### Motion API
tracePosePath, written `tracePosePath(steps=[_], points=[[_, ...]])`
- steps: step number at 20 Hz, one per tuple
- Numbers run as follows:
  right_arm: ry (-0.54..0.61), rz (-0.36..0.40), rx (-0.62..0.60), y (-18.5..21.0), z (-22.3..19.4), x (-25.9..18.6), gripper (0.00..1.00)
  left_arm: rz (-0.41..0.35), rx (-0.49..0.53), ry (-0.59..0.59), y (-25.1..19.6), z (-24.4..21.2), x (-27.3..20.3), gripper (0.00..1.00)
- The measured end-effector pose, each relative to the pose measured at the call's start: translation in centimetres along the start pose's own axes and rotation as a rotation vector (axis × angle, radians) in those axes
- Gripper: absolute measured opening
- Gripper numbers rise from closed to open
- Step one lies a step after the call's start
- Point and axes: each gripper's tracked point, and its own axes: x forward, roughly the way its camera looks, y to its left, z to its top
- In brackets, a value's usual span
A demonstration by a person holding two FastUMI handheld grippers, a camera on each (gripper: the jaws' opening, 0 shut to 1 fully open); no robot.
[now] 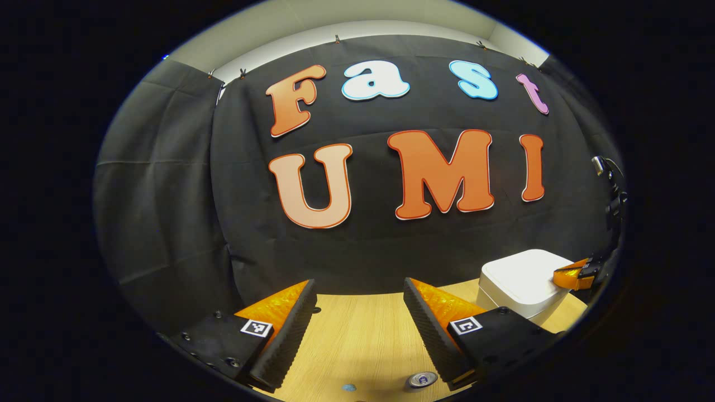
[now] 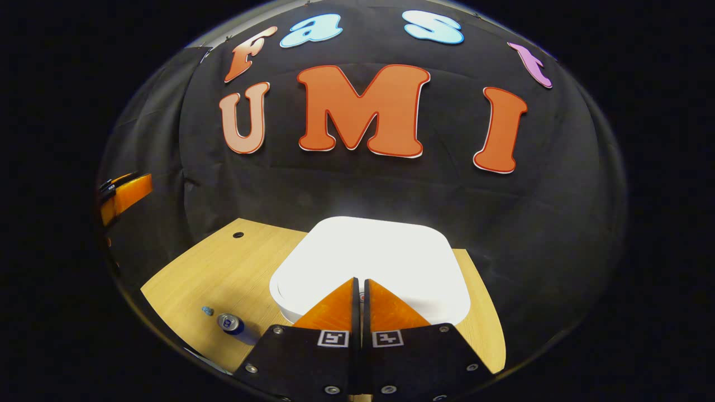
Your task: Press the lid of the desktop garbage bin to open it, pick up the crumpled paper on the desktop and throw it into the bin, then pick up the pop can on the desktop and drop it into the bin, and finally close the garbage bin lid.
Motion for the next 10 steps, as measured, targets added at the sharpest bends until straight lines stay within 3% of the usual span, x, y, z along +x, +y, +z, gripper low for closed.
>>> tracePosePath(steps=[4,5,6,10], points=[[0.037,0.083,0.036,0.1,0.4,0.0,0.01,0.024,0.044,-0.014,-0.3,0.5,-0.3,0.99],[0.017,0.091,0.028,0.2,0.9,-0.2,0.01,0.031,0.051,-0.012,-0.1,0.5,-0.3,0.95],[-0.014,0.098,0.018,0.1,1.6,-0.3,0.01,0.035,0.056,-0.009,0.0,0.4,-0.3,0.99],[-0.139,0.088,-0.011,0.6,4.1,-1.8,0.01,0.021,0.044,0.023,0.8,-1.3,-0.2,1.00]])
